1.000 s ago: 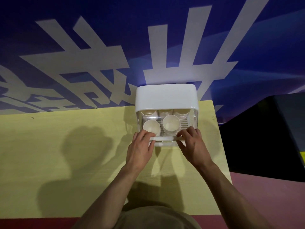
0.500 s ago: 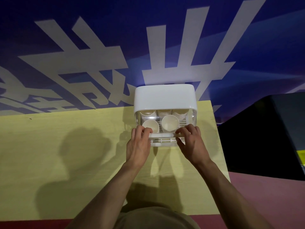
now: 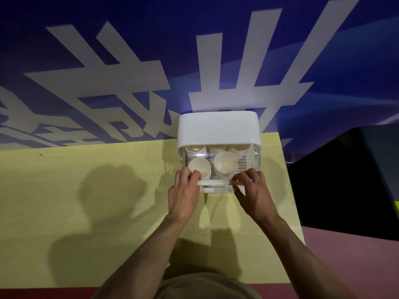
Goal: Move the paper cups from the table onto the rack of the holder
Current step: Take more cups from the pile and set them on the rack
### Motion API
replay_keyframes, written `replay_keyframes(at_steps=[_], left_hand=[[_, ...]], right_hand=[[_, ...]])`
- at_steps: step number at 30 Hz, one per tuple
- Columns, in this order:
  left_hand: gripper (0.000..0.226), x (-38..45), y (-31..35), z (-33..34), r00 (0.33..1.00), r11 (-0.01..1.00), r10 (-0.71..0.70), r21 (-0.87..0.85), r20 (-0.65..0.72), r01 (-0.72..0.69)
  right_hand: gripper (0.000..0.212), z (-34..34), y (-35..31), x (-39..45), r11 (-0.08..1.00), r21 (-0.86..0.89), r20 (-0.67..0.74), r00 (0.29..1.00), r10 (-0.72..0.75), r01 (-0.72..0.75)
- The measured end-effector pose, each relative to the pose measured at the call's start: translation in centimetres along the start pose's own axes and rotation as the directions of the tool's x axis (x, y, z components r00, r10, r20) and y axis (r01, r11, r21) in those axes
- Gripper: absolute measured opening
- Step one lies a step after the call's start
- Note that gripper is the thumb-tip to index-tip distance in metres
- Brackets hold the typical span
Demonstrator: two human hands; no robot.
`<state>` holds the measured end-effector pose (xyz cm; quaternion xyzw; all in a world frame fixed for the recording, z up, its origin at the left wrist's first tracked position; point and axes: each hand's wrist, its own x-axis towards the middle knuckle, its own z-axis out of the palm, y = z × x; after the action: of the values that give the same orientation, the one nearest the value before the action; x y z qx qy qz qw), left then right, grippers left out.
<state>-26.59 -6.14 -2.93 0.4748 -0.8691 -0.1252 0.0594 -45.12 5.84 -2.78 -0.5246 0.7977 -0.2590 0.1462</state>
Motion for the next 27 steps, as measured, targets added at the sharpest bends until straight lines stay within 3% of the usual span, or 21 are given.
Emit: replay_keyframes(at_steps=[18,23,27], left_hand=[[0.022,-0.3,0.3,3.0,0.988,0.998,-0.059,-0.014,-0.145,0.058],[0.013,-2.3,-0.8,4.4,0.999,0.999,-0.039,-0.008,-0.016,0.039],[0.025,-3.4,-1.5,5.0,0.996,1.000,-0.009,-0.007,0.083,0.009]], right_hand=[[0.026,0.4,0.4,-0.6,1.000,-0.001,0.080,0.997,-0.006,0.006],[0.027,2.0,1.3,-2.1,1.000,-0.010,0.163,0.987,-0.007,0.009],[0.037,2.8,1.7,-3.2,1.000,-0.019,0.185,0.983,0.008,-0.004]])
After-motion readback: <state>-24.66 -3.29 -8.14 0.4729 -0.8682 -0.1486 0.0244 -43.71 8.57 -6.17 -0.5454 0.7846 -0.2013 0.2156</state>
